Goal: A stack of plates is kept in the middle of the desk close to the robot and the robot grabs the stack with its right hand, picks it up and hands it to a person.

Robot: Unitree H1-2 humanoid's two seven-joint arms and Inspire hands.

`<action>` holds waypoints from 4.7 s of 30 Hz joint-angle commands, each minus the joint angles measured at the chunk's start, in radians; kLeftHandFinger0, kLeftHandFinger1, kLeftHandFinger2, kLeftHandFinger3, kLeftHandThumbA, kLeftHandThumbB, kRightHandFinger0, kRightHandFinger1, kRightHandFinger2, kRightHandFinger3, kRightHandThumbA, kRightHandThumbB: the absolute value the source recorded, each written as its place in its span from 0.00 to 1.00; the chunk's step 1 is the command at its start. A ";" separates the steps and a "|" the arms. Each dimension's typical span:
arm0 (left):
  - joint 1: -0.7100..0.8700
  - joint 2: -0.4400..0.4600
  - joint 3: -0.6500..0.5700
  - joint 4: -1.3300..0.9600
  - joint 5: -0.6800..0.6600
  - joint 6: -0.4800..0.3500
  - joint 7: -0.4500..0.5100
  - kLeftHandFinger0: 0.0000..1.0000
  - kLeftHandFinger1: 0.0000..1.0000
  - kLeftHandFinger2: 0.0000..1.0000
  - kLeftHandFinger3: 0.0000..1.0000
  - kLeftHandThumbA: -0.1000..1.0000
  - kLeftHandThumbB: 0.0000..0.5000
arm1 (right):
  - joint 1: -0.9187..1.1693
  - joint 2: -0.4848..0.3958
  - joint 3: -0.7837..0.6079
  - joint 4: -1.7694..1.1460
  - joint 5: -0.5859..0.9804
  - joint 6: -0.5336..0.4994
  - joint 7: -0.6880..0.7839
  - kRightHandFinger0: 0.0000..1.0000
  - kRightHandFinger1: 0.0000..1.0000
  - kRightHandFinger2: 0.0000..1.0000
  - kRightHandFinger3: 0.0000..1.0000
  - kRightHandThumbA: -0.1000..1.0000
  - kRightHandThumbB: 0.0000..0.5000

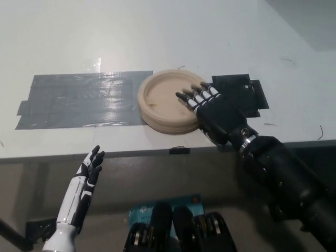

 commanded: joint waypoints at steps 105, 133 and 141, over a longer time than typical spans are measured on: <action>-0.027 0.029 -0.020 -0.030 0.022 0.011 -0.017 1.00 1.00 1.00 1.00 1.00 0.00 | -0.070 -0.093 -0.134 -0.365 0.084 0.030 0.166 1.00 1.00 1.00 1.00 0.69 1.00; -0.040 0.029 -0.020 -0.016 0.024 0.006 -0.015 1.00 1.00 1.00 1.00 1.00 0.00 | 0.367 -0.156 -0.387 -1.380 0.414 0.191 0.364 1.00 1.00 1.00 1.00 0.84 0.91; -0.023 0.027 -0.020 -0.015 0.030 -0.001 -0.009 1.00 1.00 1.00 1.00 1.00 0.00 | 0.696 -0.032 -0.432 -1.385 0.516 0.116 0.218 1.00 1.00 1.00 1.00 0.84 0.74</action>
